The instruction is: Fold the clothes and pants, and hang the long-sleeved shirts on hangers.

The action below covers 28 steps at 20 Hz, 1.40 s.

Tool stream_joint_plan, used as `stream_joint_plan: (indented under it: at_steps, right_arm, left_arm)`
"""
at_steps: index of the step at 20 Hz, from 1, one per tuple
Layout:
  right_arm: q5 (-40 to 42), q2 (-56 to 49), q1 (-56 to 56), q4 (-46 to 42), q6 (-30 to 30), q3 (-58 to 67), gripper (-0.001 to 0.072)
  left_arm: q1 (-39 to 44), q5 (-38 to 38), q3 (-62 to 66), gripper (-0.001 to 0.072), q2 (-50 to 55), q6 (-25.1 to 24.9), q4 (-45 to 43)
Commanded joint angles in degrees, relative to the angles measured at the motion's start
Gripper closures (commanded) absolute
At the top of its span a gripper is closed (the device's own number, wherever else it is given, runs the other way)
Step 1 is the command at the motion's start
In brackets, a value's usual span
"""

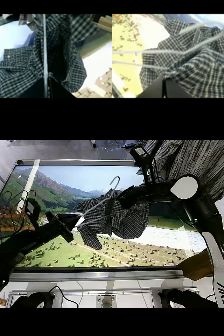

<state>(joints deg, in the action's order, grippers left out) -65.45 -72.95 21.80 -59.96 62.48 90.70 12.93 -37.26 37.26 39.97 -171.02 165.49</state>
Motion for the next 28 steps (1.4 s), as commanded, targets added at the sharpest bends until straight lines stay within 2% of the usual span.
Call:
stream_joint_plan:
  at_steps: [1,4,7,9,13,15,16,17,18,22,25,27,28]
  right_arm:
    - [-1.18,-0.44,0.04,1.81,-0.22,0.0,0.0684]
    - [0.24,-1.84,0.44,9.49,-2.86,0.0,0.0684]
    - [-0.55,-1.7,2.34,15.87,-5.38,0.02,0.0684]
    - [-3.74,-1.73,4.28,13.27,-5.33,0.0,0.0683]
    - [-6.47,-1.77,6.1,-0.46,-3.65,-0.92,0.0682]
    - [-5.79,-1.77,5.92,-3.3,-6.12,-2.29,0.067]
    - [-5.9,-1.75,5.92,-3.41,-8.92,-2.67,0.0589]
    - [-5.99,-1.64,5.9,-3.72,-11.98,-2.6,0.0406]
    - [-5.84,-1.22,5.92,-5.64,-14.08,-2.05,0.0347]
    - [-3.74,2.38,2.71,-15.5,-21.59,2.64,0.0348]
    - [0.07,2.97,-6.49,-16.09,-26.36,2.93,0.035]
    - [-4.02,-0.24,-13.18,-12.17,-24.5,2.93,0.0351]
    - [-7.32,-2.4,-15.91,-8.5,-21.73,2.93,0.0352]
  left_arm:
    - [0.17,4.11,1.14,0.0653,1.97,0.02,3.04]
    - [0.2,2.73,3.76,0.0653,5.9,2.16,4.44]
    - [0.22,-1.33,4.68,0.0653,10.19,2.12,5.51]
    - [0.2,-1.62,4.7,0.0653,10.4,1.03,5.51]
    - [0.02,-2.43,6.75,0.0653,7.04,0.0,5.51]
    - [0.02,-2.47,8.31,0.0653,4.61,0.0,5.51]
    - [0.02,-2.45,8.63,0.0653,3.39,0.0,5.51]
    - [0.0,-2.49,8.61,0.0653,2.25,0.0,5.51]
    - [0.0,-2.73,8.59,0.0653,1.51,0.0,5.49]
    - [0.0,-2.89,8.57,0.0653,0.63,0.0,5.49]
    - [0.0,-2.89,8.57,0.0653,0.63,0.0,5.49]
    - [0.0,-2.86,8.57,0.0653,0.63,0.0,5.49]
    - [0.0,-2.86,8.57,0.0653,0.63,0.0,5.27]
